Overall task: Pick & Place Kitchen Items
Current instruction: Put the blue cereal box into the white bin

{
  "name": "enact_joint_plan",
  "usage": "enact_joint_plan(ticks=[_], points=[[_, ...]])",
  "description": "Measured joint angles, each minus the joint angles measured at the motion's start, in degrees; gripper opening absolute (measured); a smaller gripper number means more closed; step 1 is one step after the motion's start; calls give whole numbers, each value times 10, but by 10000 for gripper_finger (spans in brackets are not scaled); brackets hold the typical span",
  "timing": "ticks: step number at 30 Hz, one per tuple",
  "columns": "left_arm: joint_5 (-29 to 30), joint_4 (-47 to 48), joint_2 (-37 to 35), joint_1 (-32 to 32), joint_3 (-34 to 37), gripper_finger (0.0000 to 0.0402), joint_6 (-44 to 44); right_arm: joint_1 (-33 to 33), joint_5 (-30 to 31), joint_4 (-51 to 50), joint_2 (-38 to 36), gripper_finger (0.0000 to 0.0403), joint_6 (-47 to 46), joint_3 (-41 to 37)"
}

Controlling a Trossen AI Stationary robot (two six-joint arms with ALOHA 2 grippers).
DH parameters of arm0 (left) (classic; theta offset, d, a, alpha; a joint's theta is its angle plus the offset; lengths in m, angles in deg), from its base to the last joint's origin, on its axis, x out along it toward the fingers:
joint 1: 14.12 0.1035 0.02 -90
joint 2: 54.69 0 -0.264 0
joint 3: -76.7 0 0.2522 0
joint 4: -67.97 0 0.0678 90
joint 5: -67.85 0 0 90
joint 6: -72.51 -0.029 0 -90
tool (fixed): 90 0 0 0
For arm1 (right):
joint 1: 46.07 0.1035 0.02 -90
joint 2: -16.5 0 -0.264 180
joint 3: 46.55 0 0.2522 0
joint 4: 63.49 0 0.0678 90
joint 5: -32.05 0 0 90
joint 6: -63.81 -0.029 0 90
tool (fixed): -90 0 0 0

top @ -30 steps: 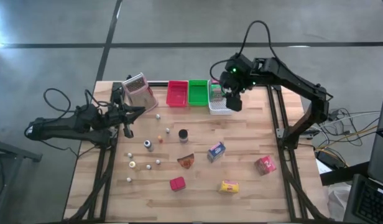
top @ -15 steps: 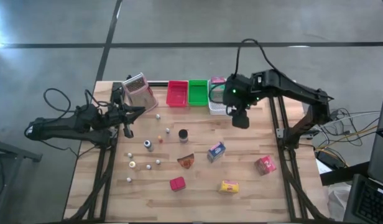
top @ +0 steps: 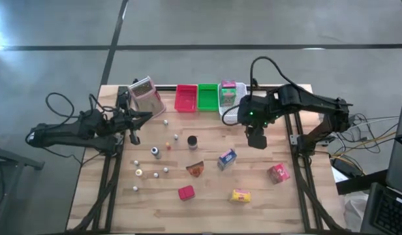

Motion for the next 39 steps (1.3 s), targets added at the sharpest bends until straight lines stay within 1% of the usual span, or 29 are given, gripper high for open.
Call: enact_joint_plan(ticks=[5, 10, 12, 15, 20, 24, 29, 32, 35, 39], points=[[0, 0, 0, 0, 0, 39, 0, 2, 0, 0, 0, 144, -27, -13], [0, 0, 0, 0, 0, 39, 0, 2, 0, 1, -2, 176, -13, -56], [0, 0, 0, 0, 0, 39, 0, 3, 0, 15, -2, 188, 30, -78], [0, 0, 0, 0, 0, 39, 0, 6, 1, 53, -2, 204, 125, -111], [0, 0, 0, 0, 0, 39, 0, 8, 0, 117, -2, 227, 248, -159], [0, 0, 0, 0, 0, 39, 0, 13, -3, 142, 0, 251, 301, -180], [0, 0, 0, 0, 0, 39, 0, 22, -3, 168, 5, 281, 313, -184], [0, 0, 0, 0, 0, 39, 0, 29, -5, 195, 4, 292, 271, -193], [0, 0, 0, 0, 0, 39, 0, 36, -18, 214, 4, 296, 246, -209], [0, 0, 0, 0, 0, 39, 0, 49, -20, 247, 5, 291, 253, -232]])
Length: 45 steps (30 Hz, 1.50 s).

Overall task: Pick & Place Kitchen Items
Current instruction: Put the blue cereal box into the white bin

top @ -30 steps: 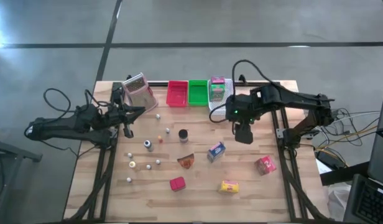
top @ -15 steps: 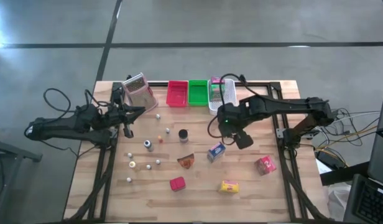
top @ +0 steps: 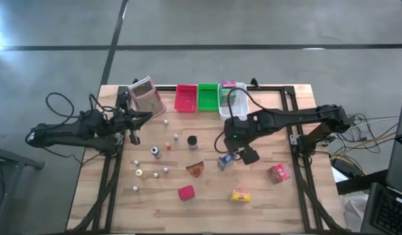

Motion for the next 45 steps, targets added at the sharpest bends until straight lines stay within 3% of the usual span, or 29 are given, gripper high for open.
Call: enact_joint_plan(ticks=[12, 27, 45], points=[[0, 0, 0, 0, 0, 39, 0, 10, -18, 72, 25, 266, -27, -46], [0, 5, 2, 0, 0, 39, 0, 17, -30, 36, 93, 314, -13, -20], [0, 7, 2, 0, 0, 39, 0, 18, -30, 39, 152, 272, 4, -23]])
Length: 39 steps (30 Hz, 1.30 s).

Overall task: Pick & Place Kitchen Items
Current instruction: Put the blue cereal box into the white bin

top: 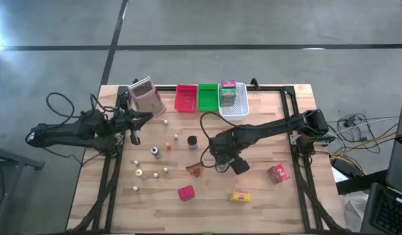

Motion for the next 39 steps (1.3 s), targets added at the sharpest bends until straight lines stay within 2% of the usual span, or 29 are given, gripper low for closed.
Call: enact_joint_plan(ticks=[18, 24, 28, 32, 39], points=[[0, 2, 0, 0, 0, 39, 0, 0, 0, 15, 15, 244, 4, -2], [0, 2, 0, 0, 0, 39, 0, 0, -2, 20, 16, 255, 12, -5], [0, 2, 0, 0, 0, 39, 0, 0, -35, 40, 16, 264, 14, -12], [0, 2, 0, 0, 0, 39, 0, 0, -40, 47, 16, 267, 16, -31], [0, 2, 0, 0, 0, 39, 0, 0, -39, 48, 16, 245, 25, -37]])
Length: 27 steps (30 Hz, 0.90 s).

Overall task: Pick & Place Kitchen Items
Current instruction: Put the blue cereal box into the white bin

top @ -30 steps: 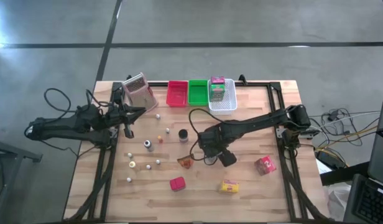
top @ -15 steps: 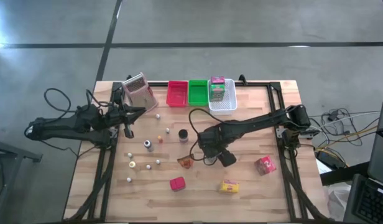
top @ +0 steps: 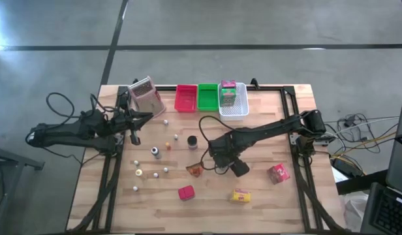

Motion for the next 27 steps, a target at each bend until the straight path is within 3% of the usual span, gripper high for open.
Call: enact_joint_plan(ticks=[27], points=[[0, 0, 0, 0, 0, 39, 0, 0, -1, 7, 0, 173, 5, 0]])
